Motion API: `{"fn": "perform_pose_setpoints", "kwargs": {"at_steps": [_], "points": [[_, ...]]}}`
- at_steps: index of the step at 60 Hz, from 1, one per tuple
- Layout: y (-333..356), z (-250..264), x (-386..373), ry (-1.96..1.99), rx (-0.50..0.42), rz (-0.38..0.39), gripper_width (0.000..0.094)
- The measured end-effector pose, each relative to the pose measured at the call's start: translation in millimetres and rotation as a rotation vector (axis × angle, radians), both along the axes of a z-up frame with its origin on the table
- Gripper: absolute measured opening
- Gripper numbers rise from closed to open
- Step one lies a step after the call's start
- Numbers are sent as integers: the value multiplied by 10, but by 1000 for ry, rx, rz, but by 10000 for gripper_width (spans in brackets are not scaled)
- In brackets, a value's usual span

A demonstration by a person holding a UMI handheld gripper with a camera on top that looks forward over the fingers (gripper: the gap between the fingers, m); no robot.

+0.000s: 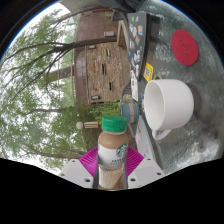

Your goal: Pour water

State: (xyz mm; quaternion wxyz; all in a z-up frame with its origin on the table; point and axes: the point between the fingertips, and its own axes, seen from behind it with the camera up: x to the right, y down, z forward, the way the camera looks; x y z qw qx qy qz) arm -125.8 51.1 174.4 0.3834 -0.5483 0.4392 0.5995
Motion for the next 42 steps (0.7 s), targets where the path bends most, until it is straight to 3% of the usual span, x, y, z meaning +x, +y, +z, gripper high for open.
{"fn": "perform_pose_setpoints", "kwargs": {"at_steps": [3,13,19,24,25,35,41,42], "points": [[65,-8,76,123,-3,-30,339],[68,107,333,541,-8,-31,336],[119,188,288,667,-37,-64,336],[36,139,392,713,-13,-43,337],[154,204,327,717,-45,-74,337],[22,264,326,695,-38,-48,339],[-191,464,333,536,64,29,338],[25,529,378,483,70,29,337]]}}
